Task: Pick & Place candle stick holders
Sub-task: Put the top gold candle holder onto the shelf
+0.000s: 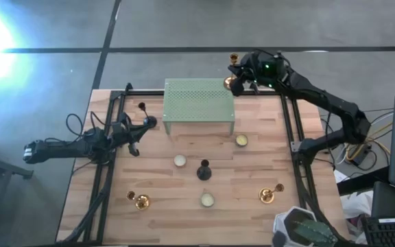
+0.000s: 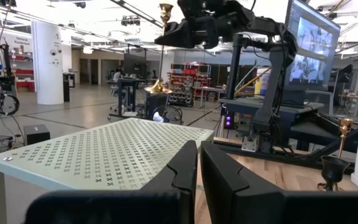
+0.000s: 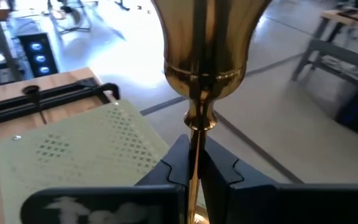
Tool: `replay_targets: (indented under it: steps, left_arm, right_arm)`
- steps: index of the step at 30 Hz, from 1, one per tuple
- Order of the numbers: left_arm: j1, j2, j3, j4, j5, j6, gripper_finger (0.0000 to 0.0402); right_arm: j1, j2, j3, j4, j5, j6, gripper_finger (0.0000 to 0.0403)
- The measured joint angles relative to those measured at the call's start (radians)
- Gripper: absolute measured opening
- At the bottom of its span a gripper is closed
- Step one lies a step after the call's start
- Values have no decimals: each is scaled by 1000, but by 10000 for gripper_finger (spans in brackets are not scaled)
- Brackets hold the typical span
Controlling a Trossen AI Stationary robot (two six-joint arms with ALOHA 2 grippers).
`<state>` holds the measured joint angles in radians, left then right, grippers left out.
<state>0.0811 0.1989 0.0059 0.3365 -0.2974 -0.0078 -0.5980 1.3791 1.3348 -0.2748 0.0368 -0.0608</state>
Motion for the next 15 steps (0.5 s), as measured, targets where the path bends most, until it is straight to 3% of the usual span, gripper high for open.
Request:
replay_targets:
  steps: [8,15]
  left_arm:
    - [0,0,0,-1,0,0,25]
    - [0,0,0,-1,0,3,25]
  right_arm:
    - [-15,64,50,5,-34,-21,13]
    - [-72,91,45,59,-149,13,13]
